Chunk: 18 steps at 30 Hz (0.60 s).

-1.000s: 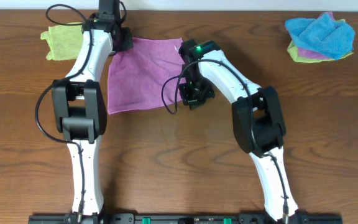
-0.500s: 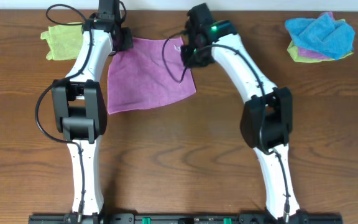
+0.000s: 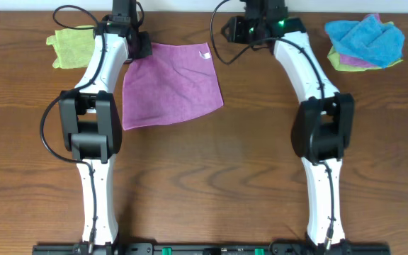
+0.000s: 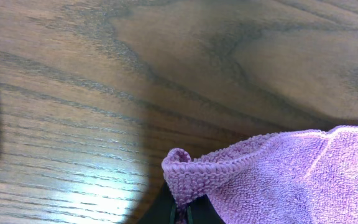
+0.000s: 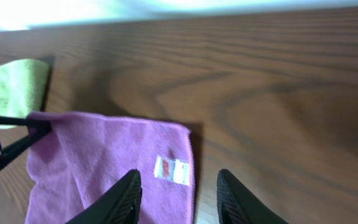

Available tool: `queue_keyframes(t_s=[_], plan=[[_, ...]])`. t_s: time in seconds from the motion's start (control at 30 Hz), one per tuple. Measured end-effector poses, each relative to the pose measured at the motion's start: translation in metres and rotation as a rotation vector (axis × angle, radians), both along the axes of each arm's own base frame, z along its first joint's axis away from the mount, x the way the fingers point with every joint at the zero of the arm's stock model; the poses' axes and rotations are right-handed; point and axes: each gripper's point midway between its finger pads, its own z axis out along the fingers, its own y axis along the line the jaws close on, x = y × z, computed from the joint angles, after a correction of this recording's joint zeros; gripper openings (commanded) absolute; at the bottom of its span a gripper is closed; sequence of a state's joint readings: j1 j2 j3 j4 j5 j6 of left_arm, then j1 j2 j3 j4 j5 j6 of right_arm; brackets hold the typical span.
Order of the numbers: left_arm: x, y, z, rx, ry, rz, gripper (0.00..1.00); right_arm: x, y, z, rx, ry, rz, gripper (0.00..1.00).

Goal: Fold the cloth
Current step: 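Hold the pink cloth up by both top corners, spread between grippers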

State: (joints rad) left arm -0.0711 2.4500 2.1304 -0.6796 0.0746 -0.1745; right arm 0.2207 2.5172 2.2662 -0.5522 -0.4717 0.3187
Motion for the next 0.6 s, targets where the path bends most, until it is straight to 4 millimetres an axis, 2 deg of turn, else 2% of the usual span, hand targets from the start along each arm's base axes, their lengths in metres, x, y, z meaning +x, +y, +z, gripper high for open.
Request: queue_keyframes(t_s=[0.17, 0.23, 0.6], plan=[[0.0, 0.0, 0.0, 0.0, 0.001, 0.0, 0.06, -0.001, 0.024, -0.041, 0.083, 0.059, 0.033, 0.36], [-0.001, 0.0, -0.001, 0.0, 0.005, 0.0, 0.06, 0.0, 0.029, -0.051, 0.104, 0.07, 0.035, 0.37], [-0.003, -0.007, -0.001, -0.037, 0.015, -0.019, 0.06, 0.006, 0.034, -0.049, 0.137, 0.049, 0.025, 0.36]])
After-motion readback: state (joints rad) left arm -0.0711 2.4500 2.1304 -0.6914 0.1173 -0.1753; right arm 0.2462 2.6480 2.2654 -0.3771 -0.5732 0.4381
